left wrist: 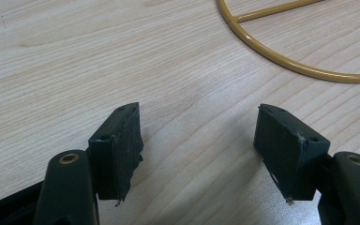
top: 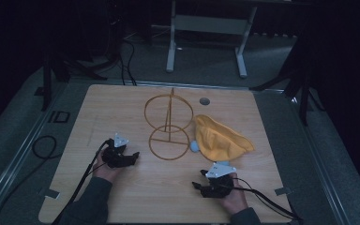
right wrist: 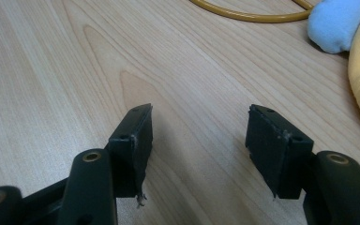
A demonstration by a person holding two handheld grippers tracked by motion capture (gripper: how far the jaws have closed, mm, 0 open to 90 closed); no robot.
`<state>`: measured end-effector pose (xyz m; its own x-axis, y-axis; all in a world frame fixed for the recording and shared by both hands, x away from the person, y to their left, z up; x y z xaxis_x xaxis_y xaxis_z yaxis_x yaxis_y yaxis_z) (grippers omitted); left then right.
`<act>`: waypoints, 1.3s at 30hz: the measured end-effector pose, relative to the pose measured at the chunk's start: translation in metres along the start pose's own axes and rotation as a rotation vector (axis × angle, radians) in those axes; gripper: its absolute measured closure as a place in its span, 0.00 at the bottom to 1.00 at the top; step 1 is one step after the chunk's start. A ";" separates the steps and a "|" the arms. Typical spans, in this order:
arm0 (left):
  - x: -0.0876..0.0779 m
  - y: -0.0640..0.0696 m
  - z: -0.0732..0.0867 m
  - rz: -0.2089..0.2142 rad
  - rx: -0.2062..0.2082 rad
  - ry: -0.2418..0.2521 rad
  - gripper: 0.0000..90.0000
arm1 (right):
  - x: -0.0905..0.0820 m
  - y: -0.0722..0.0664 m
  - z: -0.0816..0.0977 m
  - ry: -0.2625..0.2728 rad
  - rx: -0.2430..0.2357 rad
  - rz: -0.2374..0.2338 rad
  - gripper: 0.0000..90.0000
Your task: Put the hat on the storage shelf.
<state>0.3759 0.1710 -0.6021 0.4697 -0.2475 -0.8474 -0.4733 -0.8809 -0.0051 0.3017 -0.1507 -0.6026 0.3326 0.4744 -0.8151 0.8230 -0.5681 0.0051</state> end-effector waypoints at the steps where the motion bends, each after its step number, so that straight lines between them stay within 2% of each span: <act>1: 0.000 0.000 0.000 0.000 0.000 0.000 0.36 | 0.000 0.000 0.000 0.000 0.000 0.000 0.46; 15: 0.000 0.000 0.000 0.001 0.001 0.003 0.36 | 0.000 0.000 0.000 -0.012 0.013 0.008 0.46; 18: 0.001 0.001 -0.001 0.002 -0.002 0.008 0.36 | -0.002 0.002 -0.003 -0.037 0.041 -0.029 0.47; 21: 0.001 0.000 -0.001 0.002 0.000 0.005 0.36 | -0.004 0.006 -0.004 -0.068 0.056 -0.043 0.50; 29: 0.001 0.000 -0.001 0.002 0.001 0.007 0.36 | -0.021 0.011 -0.004 -0.115 -0.021 0.036 0.50; 33: 0.001 0.000 -0.001 0.002 0.001 0.007 0.36 | -0.032 0.020 -0.003 -0.131 -0.050 0.108 0.52; 39: 0.001 0.000 -0.001 0.002 0.002 0.008 0.36 | -0.045 0.041 0.002 -0.170 -0.077 0.224 0.61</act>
<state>0.3775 0.1698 -0.6024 0.4747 -0.2525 -0.8432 -0.4755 -0.8797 -0.0043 0.3198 -0.1966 -0.5666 0.4333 0.2198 -0.8740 0.7727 -0.5898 0.2348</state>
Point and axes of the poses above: each handheld gripper's, and its own axes: x roughly forward along the jaws, z roughly out of its underside, y roughly to its right, the point moved 6 cm from there along x, roughly forward along the jaws, and after that the axes turned 13 degrees about -y, right-handed, at the moved point
